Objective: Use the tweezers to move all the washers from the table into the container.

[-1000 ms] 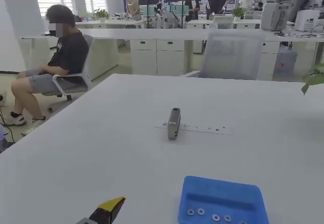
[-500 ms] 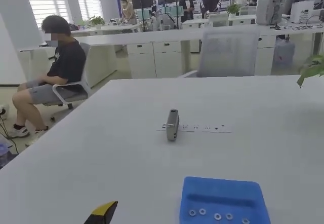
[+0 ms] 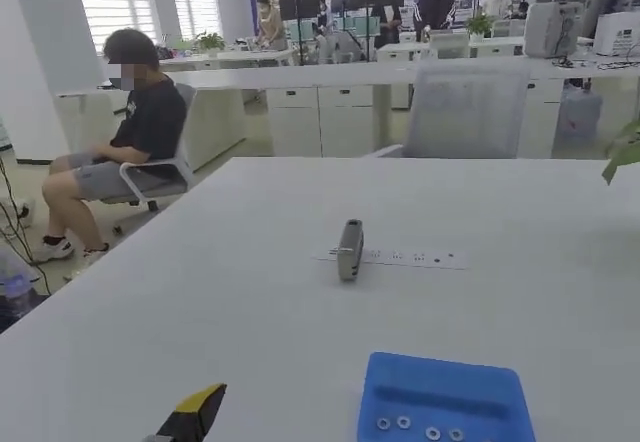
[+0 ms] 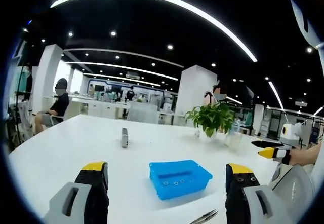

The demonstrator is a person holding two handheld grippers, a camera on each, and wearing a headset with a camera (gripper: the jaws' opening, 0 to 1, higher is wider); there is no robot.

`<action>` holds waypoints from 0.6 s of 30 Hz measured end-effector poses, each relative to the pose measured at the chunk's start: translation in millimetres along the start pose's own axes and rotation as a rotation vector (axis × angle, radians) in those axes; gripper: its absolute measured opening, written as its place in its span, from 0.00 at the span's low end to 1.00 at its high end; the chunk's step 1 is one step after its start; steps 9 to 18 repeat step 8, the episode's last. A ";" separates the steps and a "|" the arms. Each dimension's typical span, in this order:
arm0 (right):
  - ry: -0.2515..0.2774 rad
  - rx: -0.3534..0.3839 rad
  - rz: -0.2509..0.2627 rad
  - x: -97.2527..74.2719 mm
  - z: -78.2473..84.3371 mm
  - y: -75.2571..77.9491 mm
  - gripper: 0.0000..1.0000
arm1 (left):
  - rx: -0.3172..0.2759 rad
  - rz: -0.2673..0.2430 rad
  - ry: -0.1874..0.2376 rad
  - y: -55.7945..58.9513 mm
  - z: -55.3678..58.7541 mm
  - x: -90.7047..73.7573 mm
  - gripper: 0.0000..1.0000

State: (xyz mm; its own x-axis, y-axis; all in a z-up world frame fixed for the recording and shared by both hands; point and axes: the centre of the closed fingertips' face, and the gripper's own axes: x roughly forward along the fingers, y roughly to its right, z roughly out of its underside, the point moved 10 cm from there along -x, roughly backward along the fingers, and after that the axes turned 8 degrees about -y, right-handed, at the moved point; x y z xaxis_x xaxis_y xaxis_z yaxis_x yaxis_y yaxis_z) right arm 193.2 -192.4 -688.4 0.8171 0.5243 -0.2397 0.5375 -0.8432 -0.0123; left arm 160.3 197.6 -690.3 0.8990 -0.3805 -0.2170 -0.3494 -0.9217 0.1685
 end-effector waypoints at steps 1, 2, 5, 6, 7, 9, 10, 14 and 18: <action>-0.005 -0.006 0.000 0.1 0.3 -0.4 0.99 | -0.004 -0.003 0.001 -0.6 -0.1 -0.4 0.99; -0.009 -0.009 0.000 0.3 0.7 -0.9 0.99 | -0.006 -0.006 0.005 -1.0 -0.2 -0.7 0.99; -0.023 -0.014 -0.004 0.4 2.1 -1.7 0.99 | -0.018 -0.011 0.008 -2.2 -0.1 -1.5 0.99; -0.025 -0.012 -0.006 0.6 2.6 -1.8 0.99 | -0.022 -0.015 0.007 -2.8 0.0 -1.6 0.99; -0.027 -0.008 -0.006 0.5 3.0 -1.7 0.99 | -0.023 -0.016 0.008 -3.2 0.1 -1.6 0.99; -0.029 -0.002 -0.006 0.3 3.5 -1.2 0.98 | -0.026 -0.018 0.010 -3.7 -0.1 -1.7 0.98; -0.029 -0.002 -0.006 0.3 3.5 -1.2 0.98 | -0.026 -0.018 0.010 -3.7 -0.1 -1.7 0.98; -0.029 -0.002 -0.006 0.3 3.5 -1.2 0.98 | -0.026 -0.018 0.010 -3.7 -0.1 -1.7 0.98; -0.029 -0.002 -0.006 0.3 3.5 -1.2 0.98 | -0.026 -0.018 0.010 -3.7 -0.1 -1.7 0.98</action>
